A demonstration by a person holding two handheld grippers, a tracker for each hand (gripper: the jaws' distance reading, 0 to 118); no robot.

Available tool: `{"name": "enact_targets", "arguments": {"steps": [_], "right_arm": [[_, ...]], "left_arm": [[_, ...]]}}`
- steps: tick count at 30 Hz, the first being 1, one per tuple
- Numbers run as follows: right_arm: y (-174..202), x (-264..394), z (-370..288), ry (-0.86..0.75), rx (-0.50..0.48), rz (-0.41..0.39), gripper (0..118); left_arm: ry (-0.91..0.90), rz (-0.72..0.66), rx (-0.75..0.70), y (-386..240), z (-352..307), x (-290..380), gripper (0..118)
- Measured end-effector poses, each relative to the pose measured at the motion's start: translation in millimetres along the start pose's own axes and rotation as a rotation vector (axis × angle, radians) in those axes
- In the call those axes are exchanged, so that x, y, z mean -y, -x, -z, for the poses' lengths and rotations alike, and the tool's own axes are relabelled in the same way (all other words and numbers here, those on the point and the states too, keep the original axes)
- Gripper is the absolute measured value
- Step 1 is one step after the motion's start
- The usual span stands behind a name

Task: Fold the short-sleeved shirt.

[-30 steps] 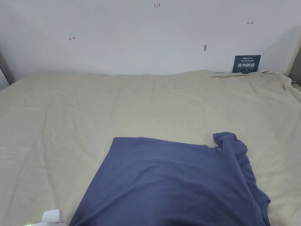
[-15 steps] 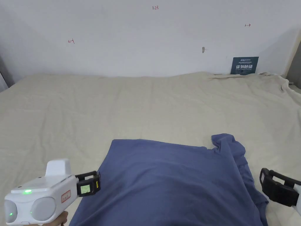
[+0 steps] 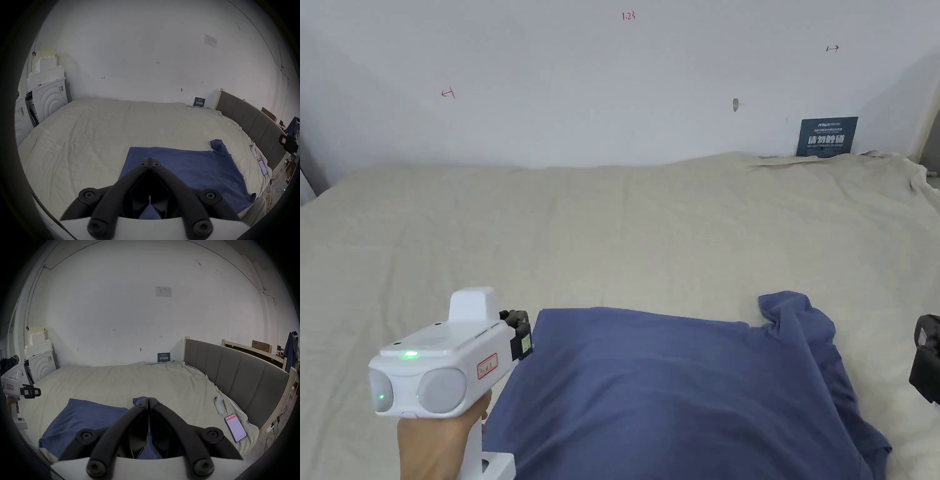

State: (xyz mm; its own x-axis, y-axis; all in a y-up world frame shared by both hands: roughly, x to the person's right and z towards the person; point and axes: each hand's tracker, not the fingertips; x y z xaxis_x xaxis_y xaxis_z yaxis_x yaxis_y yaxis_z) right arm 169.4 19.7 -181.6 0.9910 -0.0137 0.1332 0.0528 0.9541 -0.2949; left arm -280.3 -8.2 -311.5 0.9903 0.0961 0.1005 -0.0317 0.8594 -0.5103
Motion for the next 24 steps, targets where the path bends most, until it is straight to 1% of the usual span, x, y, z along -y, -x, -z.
{"name": "enact_targets", "arguments": {"steps": [5, 8, 9, 11, 12, 14, 15, 16, 17, 18, 19, 21, 24], "right_arm": [[-2, -4, 30, 0.011, 0.004, 0.009, 0], [-4, -4, 50, 0.029, 0.008, 0.013, 0], [-5, -4, 57, 0.032, 0.010, 0.015, 0], [-5, -3, 69, 0.040, 0.015, 0.020, 0], [-6, -3, 75, 0.046, 0.019, 0.022, 0], [-7, 0, 87, 0.060, 0.026, 0.019, 0], [-6, 1, 92, 0.067, 0.032, 0.017, 0], [-6, 3, 97, 0.075, 0.036, 0.017, 0], [-7, 5, 102, 0.085, 0.040, 0.016, 0], [-8, 7, 108, 0.095, 0.042, 0.015, 0], [-8, 9, 112, 0.102, 0.043, 0.015, 0], [-8, 13, 121, 0.120, 0.044, 0.011, 0], [-8, 18, 129, 0.138, 0.042, 0.009, 0]], "left_arm": [[0.049, 0.036, 0.006, 3, 67, -27, 0], [0.125, 0.063, -0.004, 6, 116, -40, 0], [0.174, 0.076, -0.003, 8, 134, -43, 0], [0.212, 0.072, 0.012, 12, 166, -48, 0], [0.266, 0.060, 0.018, 16, 184, -51, 4], [0.339, 0.020, 0.036, 23, 216, -54, 29], [0.362, 0.017, 0.034, 26, 230, -54, 46], [0.357, 0.030, 0.033, 27, 242, -53, 68], [0.385, 0.047, 0.033, 29, 255, -50, 77], [0.418, 0.070, 0.029, 30, 266, -48, 84], [0.427, 0.084, 0.015, 31, 275, -46, 87], [0.487, 0.121, 0.000, 31, 290, -39, 87], [0.508, 0.139, -0.025, 31, 307, -29, 86]]}}
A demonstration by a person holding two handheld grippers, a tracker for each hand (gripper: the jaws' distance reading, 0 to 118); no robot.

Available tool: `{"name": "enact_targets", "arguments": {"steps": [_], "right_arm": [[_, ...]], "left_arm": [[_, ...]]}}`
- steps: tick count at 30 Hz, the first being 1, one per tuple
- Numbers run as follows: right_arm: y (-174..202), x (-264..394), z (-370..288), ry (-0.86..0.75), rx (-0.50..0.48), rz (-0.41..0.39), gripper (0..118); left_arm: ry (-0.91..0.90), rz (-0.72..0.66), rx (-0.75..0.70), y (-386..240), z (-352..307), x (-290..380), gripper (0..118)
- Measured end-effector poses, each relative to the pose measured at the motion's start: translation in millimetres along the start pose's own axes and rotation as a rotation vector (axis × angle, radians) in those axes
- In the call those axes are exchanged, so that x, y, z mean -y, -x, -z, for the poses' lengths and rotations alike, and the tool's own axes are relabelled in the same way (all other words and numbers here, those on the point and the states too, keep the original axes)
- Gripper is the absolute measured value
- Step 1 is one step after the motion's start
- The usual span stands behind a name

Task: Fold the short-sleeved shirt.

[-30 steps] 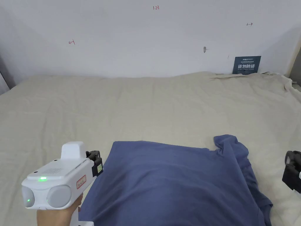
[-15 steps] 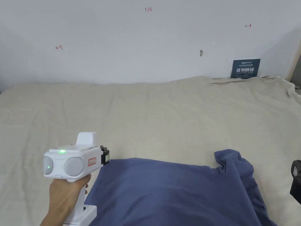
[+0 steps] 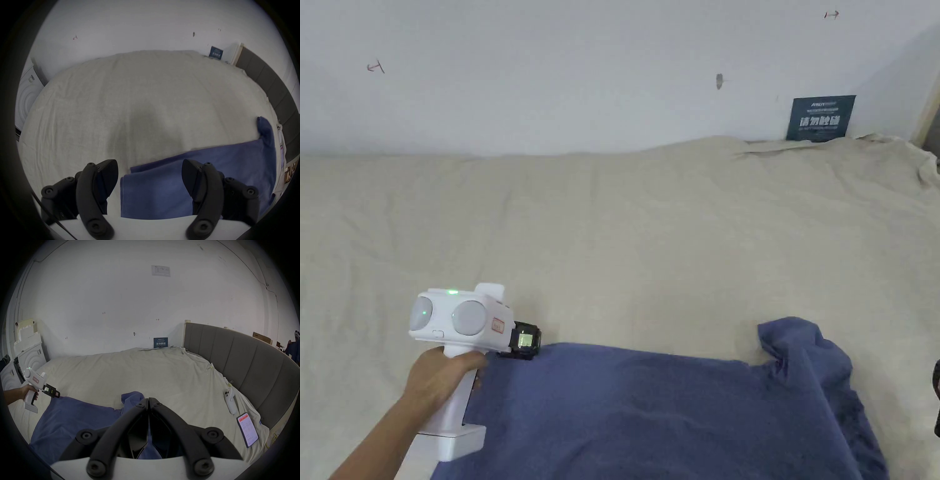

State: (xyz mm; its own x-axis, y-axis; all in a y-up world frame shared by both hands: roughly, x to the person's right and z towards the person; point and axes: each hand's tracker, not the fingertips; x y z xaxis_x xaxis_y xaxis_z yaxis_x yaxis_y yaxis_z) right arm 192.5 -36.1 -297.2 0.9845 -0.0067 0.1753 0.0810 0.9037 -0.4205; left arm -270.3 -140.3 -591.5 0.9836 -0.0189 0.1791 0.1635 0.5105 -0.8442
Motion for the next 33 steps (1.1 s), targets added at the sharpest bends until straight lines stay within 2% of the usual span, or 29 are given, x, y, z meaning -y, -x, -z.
{"name": "enact_targets", "arguments": {"steps": [1, 2, 3, 4, 6, 8, 10, 12, 17, 18, 22, 23, 26, 28, 33], "right_arm": [[0, 1, 2, 0.005, -0.003, 0.002, 0], [0, 2, 4, 0.011, -0.004, 0.005, 0], [0, 3, 5, 0.015, -0.005, 0.006, 0], [0, 3, 5, 0.018, -0.006, 0.005, 0], [-1, 4, 7, 0.026, -0.007, 0.007, 0], [-4, 3, 11, 0.037, -0.013, 0.017, 0], [-8, 1, 19, 0.051, -0.022, 0.029, 0], [-12, -3, 31, 0.066, -0.020, 0.025, 0], [-18, -10, 81, 0.162, -0.042, -0.048, 2], [-20, -9, 93, 0.181, -0.058, -0.035, 10], [-17, -6, 141, 0.272, -0.065, -0.038, 102], [-15, -3, 152, 0.286, -0.055, -0.041, 107], [-11, 6, 183, 0.371, -0.025, -0.024, 107], [-12, 15, 200, 0.414, 0.002, -0.045, 104], [-7, 35, 221, 0.498, 0.037, -0.098, 73]], "left_arm": [[0.013, 0.006, -0.006, -1, 6, 2, 82], [0.024, 0.005, -0.016, -1, 12, 2, 70], [0.041, 0.000, -0.028, -1, 18, 3, 46], [0.070, -0.008, -0.025, -1, 21, 3, 32], [0.070, -0.058, 0.067, -1, 19, 7, 29], [0.046, -0.043, 0.046, -7, 14, 9, 15], [0.048, -0.021, 0.040, -14, 13, 11, 8], [0.024, -0.011, 0.041, -16, 4, 13, 6], [-0.082, -0.026, 0.114, -20, -38, 23, 6], [-0.099, -0.015, 0.117, -21, -47, 25, 6], [-0.130, -0.007, 0.120, -18, -73, 30, 6], [-0.142, -0.012, 0.124, -16, -78, 31, 6], [-0.154, -0.041, 0.147, -10, -86, 30, 6], [-0.160, -0.052, 0.154, -9, -90, 31, 6], [-0.166, -0.045, 0.154, -8, -91, 30, 6]]}}
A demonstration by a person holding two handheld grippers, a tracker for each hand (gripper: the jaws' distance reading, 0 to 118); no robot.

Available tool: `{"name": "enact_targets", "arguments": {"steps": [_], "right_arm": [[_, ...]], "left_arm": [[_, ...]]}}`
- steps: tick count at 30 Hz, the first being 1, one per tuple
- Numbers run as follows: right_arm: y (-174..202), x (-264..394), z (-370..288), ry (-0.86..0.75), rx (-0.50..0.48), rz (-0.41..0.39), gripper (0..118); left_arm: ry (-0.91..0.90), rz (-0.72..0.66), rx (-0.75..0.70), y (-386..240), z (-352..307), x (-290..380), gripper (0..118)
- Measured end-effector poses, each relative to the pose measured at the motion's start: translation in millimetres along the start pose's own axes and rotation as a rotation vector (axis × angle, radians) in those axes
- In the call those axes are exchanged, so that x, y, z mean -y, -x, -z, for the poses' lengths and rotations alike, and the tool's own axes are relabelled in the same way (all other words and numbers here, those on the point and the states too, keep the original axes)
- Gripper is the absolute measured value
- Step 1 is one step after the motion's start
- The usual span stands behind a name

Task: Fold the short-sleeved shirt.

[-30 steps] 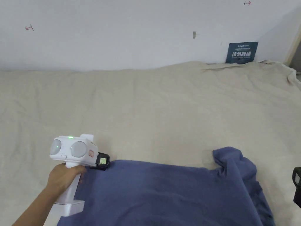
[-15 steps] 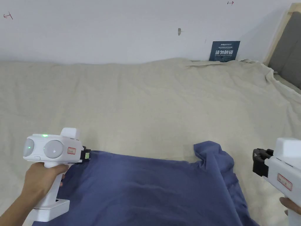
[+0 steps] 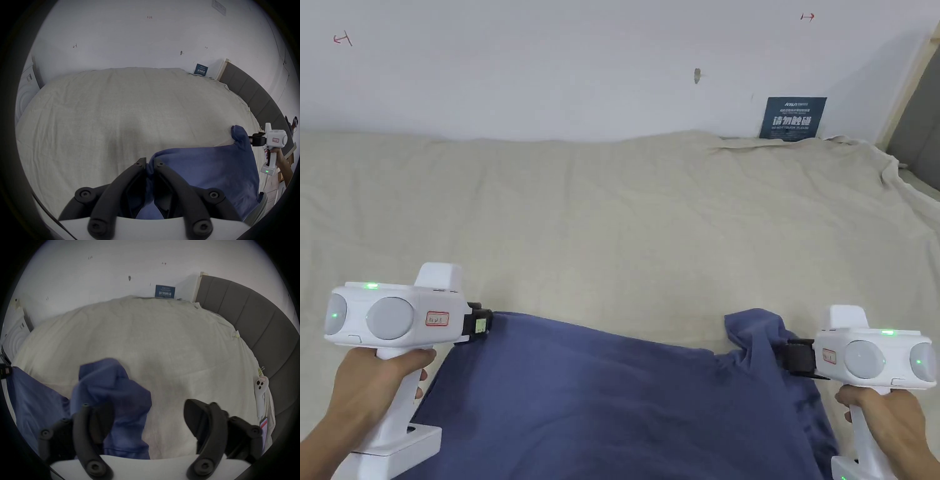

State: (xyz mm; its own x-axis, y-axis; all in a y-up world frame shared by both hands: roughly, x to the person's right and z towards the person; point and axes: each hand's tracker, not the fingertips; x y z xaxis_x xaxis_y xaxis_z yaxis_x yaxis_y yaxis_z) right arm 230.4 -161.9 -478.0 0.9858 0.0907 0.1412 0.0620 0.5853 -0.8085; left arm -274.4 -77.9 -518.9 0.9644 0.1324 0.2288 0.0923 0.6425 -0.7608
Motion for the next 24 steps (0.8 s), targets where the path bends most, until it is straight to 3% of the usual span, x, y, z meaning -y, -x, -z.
{"name": "enact_targets", "arguments": {"steps": [3, 6, 9, 12, 24], "right_arm": [[9, 6, 5, 0.038, -0.020, -0.003, 65], [15, 12, 5, 0.052, -0.050, 0.036, 41], [22, 12, -3, 0.046, -0.061, 0.019, 2], [20, 12, -17, 0.015, -0.058, -0.059, 2], [-11, -10, -159, -0.286, -0.174, 0.057, 1]], "left_arm": [[0.002, 0.003, -0.007, -1, -1, 2, 6], [0.003, -0.006, -0.006, -1, 0, 5, 6], [0.009, -0.008, -0.009, -1, -1, 9, 6], [0.009, -0.014, -0.018, -1, -5, 13, 6], [-0.069, -0.051, -0.064, 6, -58, 19, 6]]}}
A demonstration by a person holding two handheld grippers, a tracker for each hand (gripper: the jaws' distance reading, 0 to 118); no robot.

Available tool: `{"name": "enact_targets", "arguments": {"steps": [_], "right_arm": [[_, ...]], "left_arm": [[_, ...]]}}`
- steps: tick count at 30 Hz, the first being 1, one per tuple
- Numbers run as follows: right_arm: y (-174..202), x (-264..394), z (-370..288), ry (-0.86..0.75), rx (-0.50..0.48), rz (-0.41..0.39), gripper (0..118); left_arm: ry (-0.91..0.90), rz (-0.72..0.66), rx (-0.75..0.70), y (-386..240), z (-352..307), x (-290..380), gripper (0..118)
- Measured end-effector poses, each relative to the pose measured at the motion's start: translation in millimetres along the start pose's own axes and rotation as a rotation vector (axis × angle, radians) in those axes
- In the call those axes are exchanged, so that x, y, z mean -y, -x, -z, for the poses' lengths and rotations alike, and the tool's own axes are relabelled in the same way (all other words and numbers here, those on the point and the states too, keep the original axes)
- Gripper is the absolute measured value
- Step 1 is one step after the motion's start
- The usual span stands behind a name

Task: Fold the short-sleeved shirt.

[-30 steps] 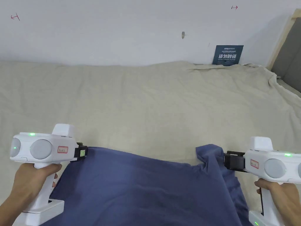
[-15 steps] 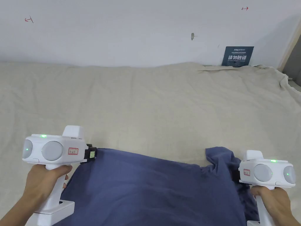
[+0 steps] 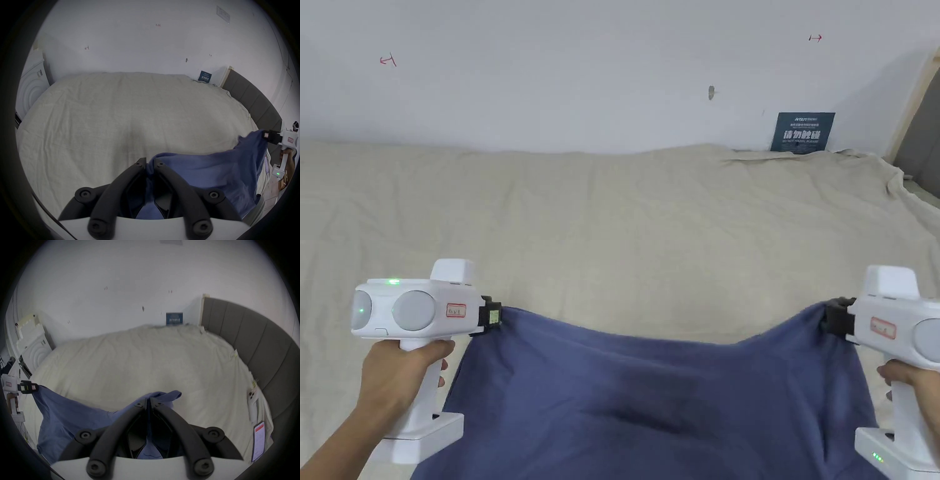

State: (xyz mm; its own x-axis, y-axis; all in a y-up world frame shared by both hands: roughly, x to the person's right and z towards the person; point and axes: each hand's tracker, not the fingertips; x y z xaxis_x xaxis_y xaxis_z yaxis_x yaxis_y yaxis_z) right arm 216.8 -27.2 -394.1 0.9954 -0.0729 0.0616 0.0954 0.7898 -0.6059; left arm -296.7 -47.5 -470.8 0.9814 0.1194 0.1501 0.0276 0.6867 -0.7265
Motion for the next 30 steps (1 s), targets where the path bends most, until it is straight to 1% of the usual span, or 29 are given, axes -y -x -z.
{"name": "enact_targets", "arguments": {"steps": [2, 6, 7, 10, 15, 20, 21, 24, 30], "right_arm": [[-2, -13, -18, -0.056, 0.001, -0.016, 1], [-3, -48, -52, -0.154, -0.021, -0.009, 2], [-2, -57, -60, -0.172, -0.023, -0.018, 2], [2, -88, -81, -0.259, -0.028, -0.030, 2], [11, -148, -116, -0.412, -0.035, -0.040, 2], [17, -207, -143, -0.535, -0.039, -0.067, 2], [18, -219, -149, -0.557, -0.024, -0.066, 2], [23, -248, -165, -0.638, -0.014, -0.100, 2], [22, -292, -178, -0.707, 0.013, -0.132, 2]], "left_arm": [[-0.031, -0.005, -0.015, 4, -13, -4, 6], [-0.094, -0.031, -0.029, 10, -46, -24, 6], [-0.115, -0.035, -0.036, 11, -53, -31, 6], [-0.192, -0.019, -0.064, 13, -82, -58, 6], [-0.344, -0.028, -0.092, 17, -137, -122, 6], [-0.455, 0.028, -0.128, 10, -188, -182, 6], [-0.479, 0.039, -0.136, 9, -197, -193, 6], [-0.528, 0.056, -0.150, 4, -221, -220, 6], [-0.594, 0.093, -0.178, -4, -248, -255, 6]]}}
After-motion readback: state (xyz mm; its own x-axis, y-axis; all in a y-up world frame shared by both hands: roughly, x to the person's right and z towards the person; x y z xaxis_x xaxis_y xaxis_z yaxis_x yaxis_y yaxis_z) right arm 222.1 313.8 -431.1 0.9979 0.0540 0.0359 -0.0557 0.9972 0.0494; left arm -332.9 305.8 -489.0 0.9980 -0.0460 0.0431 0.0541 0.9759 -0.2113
